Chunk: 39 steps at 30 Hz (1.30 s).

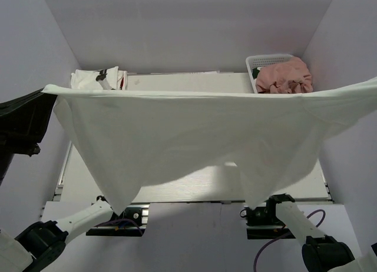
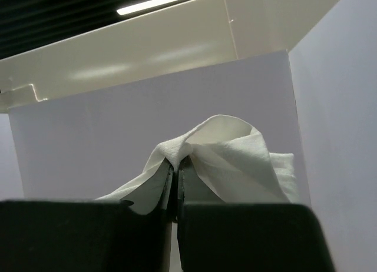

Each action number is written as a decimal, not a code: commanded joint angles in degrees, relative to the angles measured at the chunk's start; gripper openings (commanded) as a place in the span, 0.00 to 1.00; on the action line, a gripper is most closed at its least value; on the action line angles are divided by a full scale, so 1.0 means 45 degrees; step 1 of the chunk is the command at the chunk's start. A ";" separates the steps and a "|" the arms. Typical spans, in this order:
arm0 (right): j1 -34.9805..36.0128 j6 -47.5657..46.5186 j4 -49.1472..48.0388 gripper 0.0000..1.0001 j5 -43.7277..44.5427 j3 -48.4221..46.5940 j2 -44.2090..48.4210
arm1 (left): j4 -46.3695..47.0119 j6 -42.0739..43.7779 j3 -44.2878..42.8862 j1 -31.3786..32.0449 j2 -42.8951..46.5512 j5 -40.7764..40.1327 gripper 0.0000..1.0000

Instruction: Fold and stack the t-shirts

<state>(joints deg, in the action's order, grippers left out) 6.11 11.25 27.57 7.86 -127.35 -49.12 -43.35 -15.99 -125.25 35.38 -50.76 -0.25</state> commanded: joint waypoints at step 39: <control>0.2451 0.0660 -0.1033 0.90 0.0499 0.8471 -1.1841 | 0.2544 -0.0803 0.7243 -0.4346 -1.1224 -0.5454 1.00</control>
<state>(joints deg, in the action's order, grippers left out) 16.49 8.12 15.14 7.33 -93.60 -106.45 -32.95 -20.84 -97.41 15.14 -107.61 -28.12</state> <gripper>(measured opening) 0.901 0.997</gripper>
